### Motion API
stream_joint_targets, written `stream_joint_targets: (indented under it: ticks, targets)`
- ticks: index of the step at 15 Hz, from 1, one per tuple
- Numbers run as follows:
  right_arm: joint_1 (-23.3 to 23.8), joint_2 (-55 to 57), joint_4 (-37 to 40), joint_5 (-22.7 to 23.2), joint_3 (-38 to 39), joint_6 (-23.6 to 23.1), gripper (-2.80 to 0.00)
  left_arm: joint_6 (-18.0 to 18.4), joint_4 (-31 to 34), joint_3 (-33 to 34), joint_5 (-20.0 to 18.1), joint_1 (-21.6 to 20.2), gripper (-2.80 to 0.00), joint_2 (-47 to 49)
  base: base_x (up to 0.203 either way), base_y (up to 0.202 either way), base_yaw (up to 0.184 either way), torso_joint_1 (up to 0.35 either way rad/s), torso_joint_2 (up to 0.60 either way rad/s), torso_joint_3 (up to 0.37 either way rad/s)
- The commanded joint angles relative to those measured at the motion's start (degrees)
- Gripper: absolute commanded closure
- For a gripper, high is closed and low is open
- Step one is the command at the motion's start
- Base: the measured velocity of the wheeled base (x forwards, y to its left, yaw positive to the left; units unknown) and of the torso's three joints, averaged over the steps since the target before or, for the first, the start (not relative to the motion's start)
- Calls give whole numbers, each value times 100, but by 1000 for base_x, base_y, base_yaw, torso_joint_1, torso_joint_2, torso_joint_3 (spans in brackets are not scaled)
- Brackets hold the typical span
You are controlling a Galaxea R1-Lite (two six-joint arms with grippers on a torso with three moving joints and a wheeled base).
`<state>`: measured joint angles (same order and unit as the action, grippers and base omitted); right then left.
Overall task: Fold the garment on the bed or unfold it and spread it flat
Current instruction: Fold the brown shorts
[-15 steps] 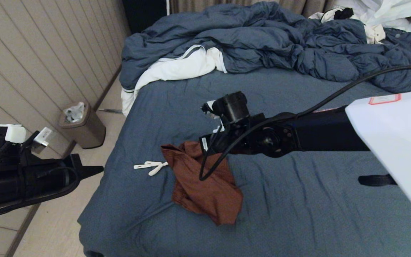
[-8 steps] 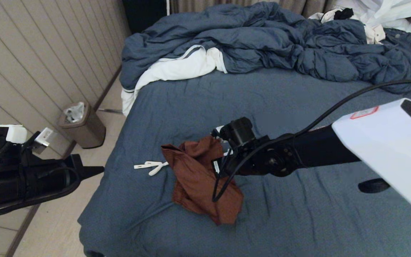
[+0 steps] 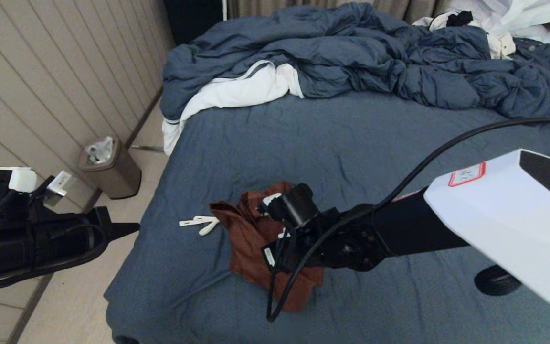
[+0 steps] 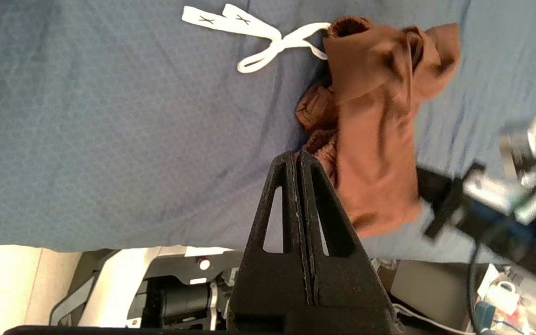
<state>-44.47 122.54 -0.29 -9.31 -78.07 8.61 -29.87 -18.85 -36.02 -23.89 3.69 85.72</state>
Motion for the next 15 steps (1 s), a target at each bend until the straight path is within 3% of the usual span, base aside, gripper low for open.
stream_joint_targets:
  ticks: [1,4,8,10,15]
  targets:
    - [-392,-117,3,2,59,7,0,-19,-14,-1,-17,9,0,6,0,0,0,0,0,0]
    - [-895,-134,3,8,-75,0,0,-19,-14,-1,-10,35,0,14,0,0,0,0,0,0]
    - [-880,-125,-6,9,-279,0,0,-19,-14,-1,-10,44,0,15,0,0,0,0,0,0]
    - [-761,-206,-6,-15,-281,0,0,-19,-14,-1,-18,53,0,33,0,0,0,0,0,0]
    - [73,-522,5,-46,-188,-26,0,-19,-14,-1,-10,53,0,67,0,0,0,0,0,0]
